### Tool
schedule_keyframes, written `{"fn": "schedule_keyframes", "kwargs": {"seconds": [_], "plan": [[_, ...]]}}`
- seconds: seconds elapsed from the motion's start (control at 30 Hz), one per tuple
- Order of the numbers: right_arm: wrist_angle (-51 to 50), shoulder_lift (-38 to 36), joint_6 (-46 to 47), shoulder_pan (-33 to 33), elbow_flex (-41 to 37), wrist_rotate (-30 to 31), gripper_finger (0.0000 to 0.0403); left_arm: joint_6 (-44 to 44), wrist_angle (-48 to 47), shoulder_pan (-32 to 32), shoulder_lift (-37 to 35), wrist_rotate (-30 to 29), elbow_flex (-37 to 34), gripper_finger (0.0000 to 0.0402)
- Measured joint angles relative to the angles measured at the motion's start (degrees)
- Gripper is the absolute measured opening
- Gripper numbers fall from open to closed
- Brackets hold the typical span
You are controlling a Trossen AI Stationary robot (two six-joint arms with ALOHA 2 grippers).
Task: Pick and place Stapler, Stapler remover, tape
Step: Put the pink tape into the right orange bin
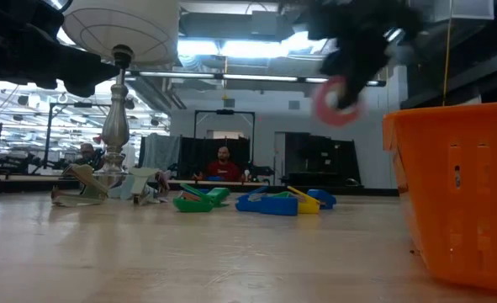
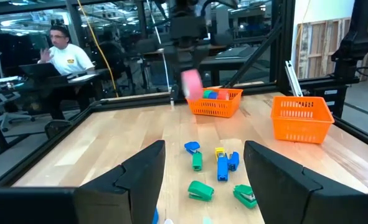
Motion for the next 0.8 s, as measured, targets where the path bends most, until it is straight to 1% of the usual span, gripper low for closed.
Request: {"fn": "schedule_keyframes", "kwargs": {"seconds": [0.13,0.27,0.37,0.47,0.57,0.67,0.8], "plan": [[-3.4,-7.0,16.9,5.2,-4.5,-3.8,0.0102,0.0,0.0,0.0,0.0,0.0,0.0,0.0215],[-4.9,-11.6,33.2,11.1,-7.7,-8.7,0.0102,0.0,0.0,0.0,0.0,0.0,0.0,0.0216],[-5.5,-14.2,42.6,15.5,-9.2,-13.5,0.0102,0.0,0.0,0.0,0.0,0.0,0.0,0.0217],[-6.0,-15.9,50.9,19.1,-10.5,-16.7,0.0102,0.0,0.0,0.0,0.0,0.0,0.0,0.0215],[-7.5,-16.5,56.6,21.9,-11.2,-17.9,0.0102,0.0,0.0,0.0,0.0,0.0,0.0,0.0215],[-9.2,-16.4,59.7,24.1,-12.2,-18.0,0.0102,0.0,0.0,0.0,0.0,0.0,0.0,0.0217],[-8.6,-16.3,62.7,25.0,-15.0,-16.2,0.0102,0.0,0.0,0.0,0.0,0.0,0.0,0.0215]]}}
